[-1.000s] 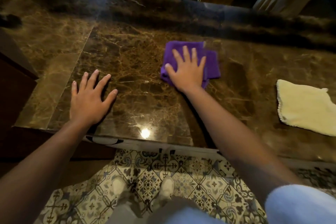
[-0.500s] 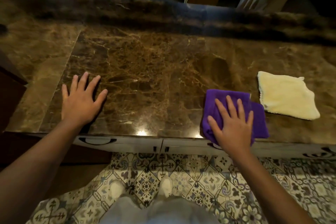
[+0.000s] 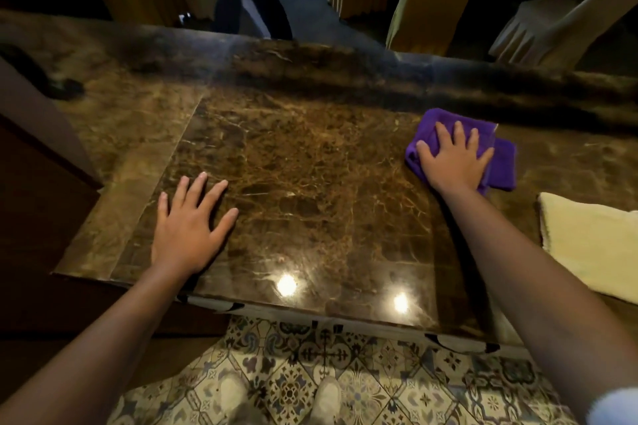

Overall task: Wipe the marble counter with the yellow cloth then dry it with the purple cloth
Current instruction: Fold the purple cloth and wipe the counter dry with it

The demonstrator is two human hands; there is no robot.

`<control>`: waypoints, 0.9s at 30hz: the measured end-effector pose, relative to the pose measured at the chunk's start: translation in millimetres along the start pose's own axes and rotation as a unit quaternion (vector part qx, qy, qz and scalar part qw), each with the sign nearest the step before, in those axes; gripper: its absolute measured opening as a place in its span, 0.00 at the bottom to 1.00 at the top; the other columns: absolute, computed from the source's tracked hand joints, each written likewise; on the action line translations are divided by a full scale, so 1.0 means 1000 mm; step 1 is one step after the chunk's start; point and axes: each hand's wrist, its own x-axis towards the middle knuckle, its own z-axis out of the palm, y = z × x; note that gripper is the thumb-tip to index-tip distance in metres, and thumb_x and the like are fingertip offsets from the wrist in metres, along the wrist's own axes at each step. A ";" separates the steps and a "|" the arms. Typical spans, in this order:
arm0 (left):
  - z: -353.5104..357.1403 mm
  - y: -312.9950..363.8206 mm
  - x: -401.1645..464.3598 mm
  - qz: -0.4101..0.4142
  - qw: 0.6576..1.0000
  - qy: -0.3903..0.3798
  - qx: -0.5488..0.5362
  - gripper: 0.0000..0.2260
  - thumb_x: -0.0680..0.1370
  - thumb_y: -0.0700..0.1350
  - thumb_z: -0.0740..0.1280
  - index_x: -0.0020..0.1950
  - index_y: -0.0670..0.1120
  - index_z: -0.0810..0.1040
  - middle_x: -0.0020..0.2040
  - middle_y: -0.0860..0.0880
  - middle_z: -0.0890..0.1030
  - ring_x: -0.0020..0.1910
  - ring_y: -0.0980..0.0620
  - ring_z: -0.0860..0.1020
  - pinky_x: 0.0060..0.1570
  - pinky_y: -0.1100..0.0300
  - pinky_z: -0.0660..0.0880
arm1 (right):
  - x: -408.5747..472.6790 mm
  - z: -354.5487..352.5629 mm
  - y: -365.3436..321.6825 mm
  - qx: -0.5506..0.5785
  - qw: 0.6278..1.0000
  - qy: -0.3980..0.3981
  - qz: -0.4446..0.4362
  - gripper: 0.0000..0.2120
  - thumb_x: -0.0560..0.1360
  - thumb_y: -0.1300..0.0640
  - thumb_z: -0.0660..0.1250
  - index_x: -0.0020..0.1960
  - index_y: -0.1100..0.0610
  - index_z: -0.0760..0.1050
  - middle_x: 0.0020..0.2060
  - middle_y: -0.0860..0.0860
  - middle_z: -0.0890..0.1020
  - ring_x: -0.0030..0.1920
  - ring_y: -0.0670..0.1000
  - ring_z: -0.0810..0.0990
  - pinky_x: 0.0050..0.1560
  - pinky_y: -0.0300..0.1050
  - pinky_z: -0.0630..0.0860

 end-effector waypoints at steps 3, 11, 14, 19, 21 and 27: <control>0.001 0.001 0.000 0.000 1.000 0.004 0.005 0.30 0.81 0.69 0.49 0.81 0.59 0.62 0.83 0.47 0.62 0.83 0.43 0.56 0.78 0.37 0.52 | 0.013 0.005 -0.035 0.000 1.000 -0.007 -0.026 0.34 0.81 0.32 0.49 0.83 0.45 0.56 0.85 0.53 0.54 0.84 0.61 0.48 0.79 0.72 0.43; -0.004 0.006 -0.002 0.000 1.000 0.016 0.003 0.31 0.81 0.68 0.50 0.81 0.58 0.64 0.83 0.47 0.63 0.83 0.43 0.57 0.79 0.37 0.53 | -0.017 0.030 -0.136 0.012 0.987 -0.010 -0.157 0.33 0.81 0.32 0.49 0.83 0.43 0.57 0.84 0.52 0.56 0.83 0.60 0.49 0.79 0.72 0.44; -0.009 0.005 -0.002 0.002 0.998 0.019 -0.061 0.29 0.82 0.66 0.53 0.80 0.57 0.65 0.83 0.49 0.63 0.83 0.46 0.55 0.80 0.40 0.48 | -0.053 0.038 -0.158 0.014 0.983 -0.014 -0.182 0.33 0.80 0.31 0.49 0.82 0.42 0.57 0.84 0.51 0.56 0.84 0.60 0.49 0.79 0.71 0.44; -0.021 -0.018 -0.011 0.019 0.992 0.007 -0.127 0.25 0.83 0.57 0.61 0.80 0.54 0.66 0.84 0.45 0.59 0.84 0.43 0.52 0.80 0.36 0.48 | -0.132 0.050 -0.188 0.017 0.969 -0.026 -0.246 0.34 0.78 0.30 0.46 0.82 0.40 0.56 0.84 0.50 0.57 0.84 0.60 0.49 0.79 0.71 0.44; -0.021 -0.044 -0.018 -0.006 0.999 -0.004 -0.041 0.27 0.83 0.62 0.57 0.82 0.55 0.63 0.85 0.45 0.55 0.84 0.42 0.48 0.78 0.35 0.46 | -0.166 0.054 -0.193 0.019 0.964 -0.019 -0.265 0.35 0.77 0.30 0.46 0.82 0.39 0.57 0.84 0.50 0.59 0.83 0.60 0.51 0.79 0.71 0.45; -0.015 -0.071 -0.026 -0.026 1.000 0.003 -0.010 0.32 0.82 0.65 0.50 0.81 0.50 0.63 0.84 0.42 0.60 0.83 0.41 0.54 0.79 0.37 0.49 | -0.258 0.066 -0.204 0.067 0.949 0.017 -0.308 0.29 0.77 0.35 0.58 0.77 0.42 0.70 0.80 0.50 0.69 0.82 0.58 0.60 0.79 0.70 0.50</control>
